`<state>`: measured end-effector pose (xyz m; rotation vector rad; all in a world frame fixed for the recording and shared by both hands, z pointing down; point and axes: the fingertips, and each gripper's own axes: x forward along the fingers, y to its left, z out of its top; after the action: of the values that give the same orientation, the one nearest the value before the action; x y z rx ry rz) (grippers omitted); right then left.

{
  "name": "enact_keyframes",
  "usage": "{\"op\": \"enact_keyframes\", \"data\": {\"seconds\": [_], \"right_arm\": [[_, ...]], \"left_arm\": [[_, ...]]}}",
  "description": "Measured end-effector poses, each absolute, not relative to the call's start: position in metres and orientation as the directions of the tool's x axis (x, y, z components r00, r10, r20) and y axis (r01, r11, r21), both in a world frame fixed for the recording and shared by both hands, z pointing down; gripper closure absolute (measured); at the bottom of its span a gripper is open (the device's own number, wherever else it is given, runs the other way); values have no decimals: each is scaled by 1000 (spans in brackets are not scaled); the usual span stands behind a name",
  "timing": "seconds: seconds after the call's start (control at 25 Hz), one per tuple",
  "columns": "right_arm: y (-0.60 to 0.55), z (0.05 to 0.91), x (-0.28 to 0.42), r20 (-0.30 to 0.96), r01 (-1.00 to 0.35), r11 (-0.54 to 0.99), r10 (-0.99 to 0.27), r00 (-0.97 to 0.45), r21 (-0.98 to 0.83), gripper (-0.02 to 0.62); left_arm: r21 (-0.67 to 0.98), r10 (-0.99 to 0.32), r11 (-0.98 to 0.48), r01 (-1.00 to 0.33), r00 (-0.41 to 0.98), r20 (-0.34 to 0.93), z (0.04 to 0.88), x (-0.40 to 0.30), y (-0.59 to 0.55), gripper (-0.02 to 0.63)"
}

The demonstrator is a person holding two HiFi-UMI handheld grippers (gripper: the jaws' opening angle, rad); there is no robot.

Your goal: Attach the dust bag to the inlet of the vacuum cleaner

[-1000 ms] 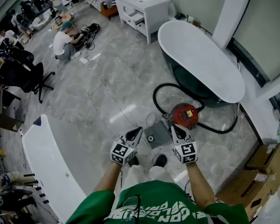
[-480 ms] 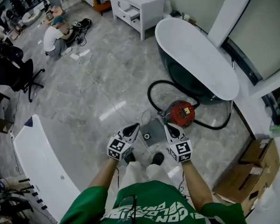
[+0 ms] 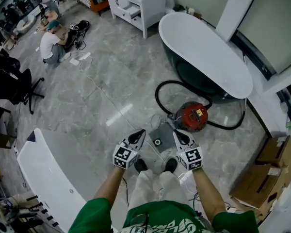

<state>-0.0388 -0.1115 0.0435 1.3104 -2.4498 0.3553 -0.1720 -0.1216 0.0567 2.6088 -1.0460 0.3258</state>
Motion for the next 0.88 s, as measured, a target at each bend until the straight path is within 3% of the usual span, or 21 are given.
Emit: {"op": "enact_keyframes", "data": {"seconds": [0.52, 0.88], "right_arm": [[-151, 114, -22, 432, -843, 537, -752, -499, -39, 588], [-161, 200, -12, 451, -836, 549, -742, -496, -15, 588]], "left_arm": [[187, -600, -704, -685, 715, 360, 123, -161, -153, 603], [189, -539, -754, -629, 757, 369, 216, -139, -166, 603]]}}
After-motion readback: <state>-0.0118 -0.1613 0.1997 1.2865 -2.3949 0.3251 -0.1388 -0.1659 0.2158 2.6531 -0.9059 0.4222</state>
